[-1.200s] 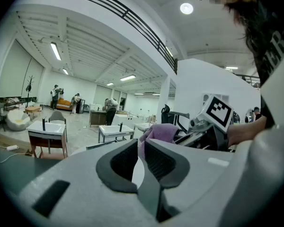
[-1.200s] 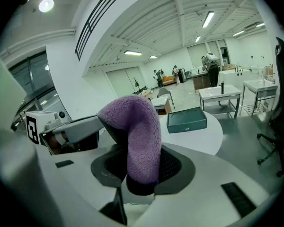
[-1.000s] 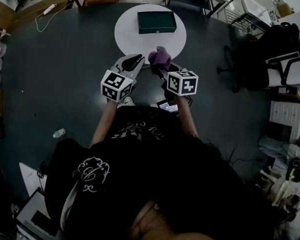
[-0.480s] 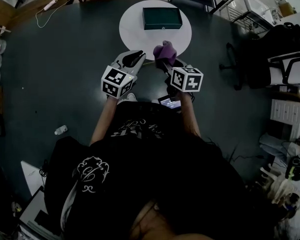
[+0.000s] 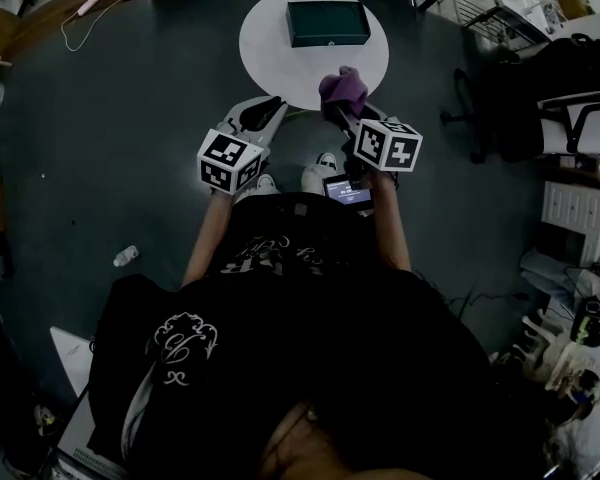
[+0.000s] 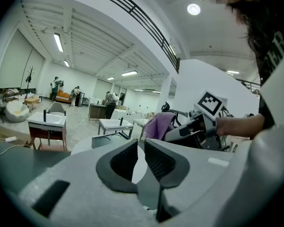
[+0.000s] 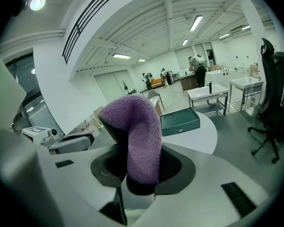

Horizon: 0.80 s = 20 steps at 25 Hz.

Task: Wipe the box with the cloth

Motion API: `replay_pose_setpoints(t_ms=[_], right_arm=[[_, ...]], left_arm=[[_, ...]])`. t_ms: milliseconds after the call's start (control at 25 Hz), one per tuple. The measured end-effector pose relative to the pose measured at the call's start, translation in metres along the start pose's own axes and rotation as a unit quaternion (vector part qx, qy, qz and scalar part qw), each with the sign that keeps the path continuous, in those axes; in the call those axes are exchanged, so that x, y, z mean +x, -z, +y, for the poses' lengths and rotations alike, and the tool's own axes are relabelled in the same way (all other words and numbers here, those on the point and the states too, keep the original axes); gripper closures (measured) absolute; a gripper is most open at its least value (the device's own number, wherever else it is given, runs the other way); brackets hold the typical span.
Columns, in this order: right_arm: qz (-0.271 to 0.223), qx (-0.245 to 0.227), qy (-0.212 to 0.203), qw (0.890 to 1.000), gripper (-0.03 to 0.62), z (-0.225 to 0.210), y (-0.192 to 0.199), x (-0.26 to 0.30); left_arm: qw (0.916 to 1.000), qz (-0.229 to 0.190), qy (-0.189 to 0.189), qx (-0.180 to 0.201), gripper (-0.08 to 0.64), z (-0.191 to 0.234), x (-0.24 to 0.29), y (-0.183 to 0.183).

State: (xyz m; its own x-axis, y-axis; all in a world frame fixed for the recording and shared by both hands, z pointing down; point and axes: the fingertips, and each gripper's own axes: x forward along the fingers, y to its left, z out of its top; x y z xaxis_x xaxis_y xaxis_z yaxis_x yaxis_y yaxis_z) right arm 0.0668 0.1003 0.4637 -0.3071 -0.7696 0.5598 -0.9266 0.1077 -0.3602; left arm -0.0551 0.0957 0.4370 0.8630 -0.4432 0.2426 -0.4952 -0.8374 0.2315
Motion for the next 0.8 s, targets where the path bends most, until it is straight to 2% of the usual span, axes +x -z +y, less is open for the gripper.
replay_pose_setpoints(t_ms=[160,360,640,800], right_arm=[[0.002,0.007,0.007,1.0,0.477,-0.021,-0.013,0.009],[0.009,0.007,-0.006,1.0,0.477,-0.054,-0.041,0.033],[0.036,-0.026,-0.038,0.998,0.477,-0.097,-0.095,0.084],[0.06,-0.049,-0.058,0.995,0.477,-0.12,-0.117,0.111]], left_arm=[[1.0,0.004,-0.006,-0.005,0.522,0.01,0.015,-0.003],[0.9995,0.009,-0.026,-0.012,0.522,0.027,0.046,-0.01],[0.9966,0.008,-0.076,-0.032,0.522,0.062,0.108,-0.032],[0.9952,0.009,-0.092,-0.035,0.522,0.072,0.145,-0.045]])
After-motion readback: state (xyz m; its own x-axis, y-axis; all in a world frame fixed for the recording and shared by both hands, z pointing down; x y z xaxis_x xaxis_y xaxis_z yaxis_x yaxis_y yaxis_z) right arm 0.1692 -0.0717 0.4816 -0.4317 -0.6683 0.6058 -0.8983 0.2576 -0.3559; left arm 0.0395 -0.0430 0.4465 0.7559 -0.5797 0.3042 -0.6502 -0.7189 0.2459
